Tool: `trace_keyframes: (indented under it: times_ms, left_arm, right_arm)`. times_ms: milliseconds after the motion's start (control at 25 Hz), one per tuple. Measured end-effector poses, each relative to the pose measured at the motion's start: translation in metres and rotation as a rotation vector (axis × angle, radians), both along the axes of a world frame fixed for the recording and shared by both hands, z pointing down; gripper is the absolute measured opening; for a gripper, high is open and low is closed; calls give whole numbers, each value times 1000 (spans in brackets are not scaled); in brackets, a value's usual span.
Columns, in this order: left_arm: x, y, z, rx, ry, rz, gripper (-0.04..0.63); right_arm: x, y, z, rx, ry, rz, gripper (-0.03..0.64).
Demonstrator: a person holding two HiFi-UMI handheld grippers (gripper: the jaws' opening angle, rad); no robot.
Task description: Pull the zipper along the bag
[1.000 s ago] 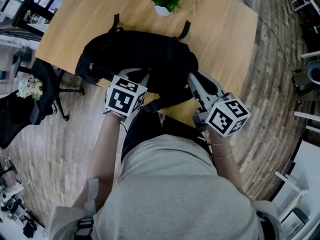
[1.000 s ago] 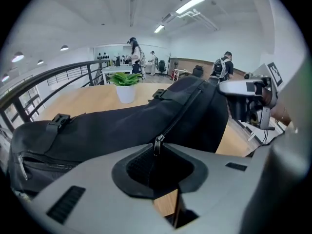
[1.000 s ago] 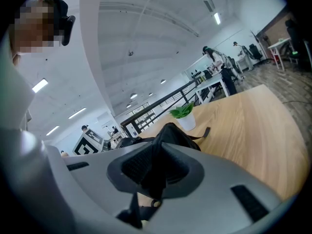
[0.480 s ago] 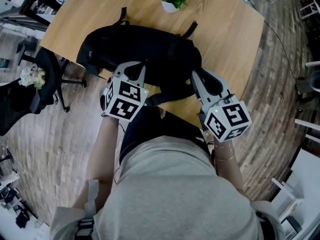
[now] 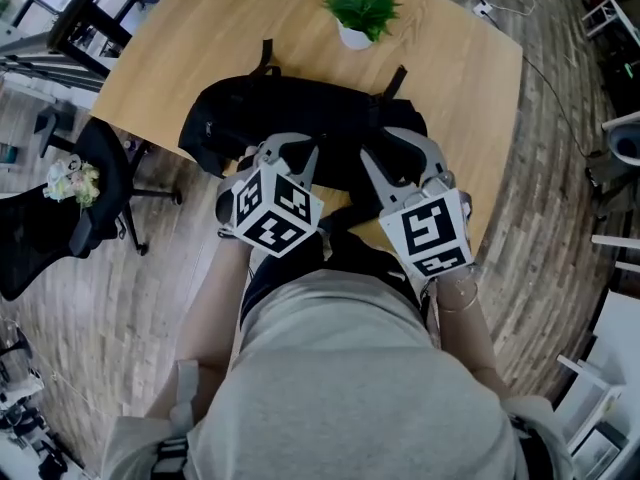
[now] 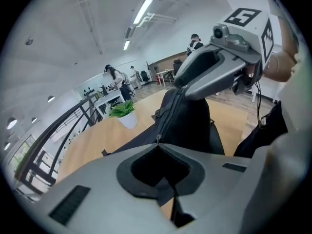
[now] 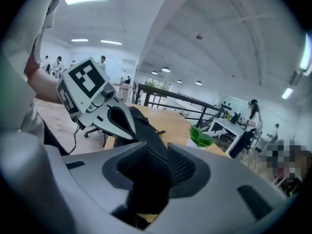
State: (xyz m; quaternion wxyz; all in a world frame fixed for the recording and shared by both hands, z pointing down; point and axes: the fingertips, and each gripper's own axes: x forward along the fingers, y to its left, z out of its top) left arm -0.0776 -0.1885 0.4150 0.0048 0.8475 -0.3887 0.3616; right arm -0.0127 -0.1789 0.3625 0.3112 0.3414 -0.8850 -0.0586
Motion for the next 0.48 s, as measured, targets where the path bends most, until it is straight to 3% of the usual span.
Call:
trace_keyframes:
  times_ms: [240, 480]
  left_arm:
    - [-2, 0, -3, 20, -26, 162, 18]
    - [-6, -5, -3, 36, -46, 296, 18]
  right_arm:
    - [-52, -10, 32, 27, 271, -138, 160]
    - [-65, -13, 62, -56, 440, -198, 158]
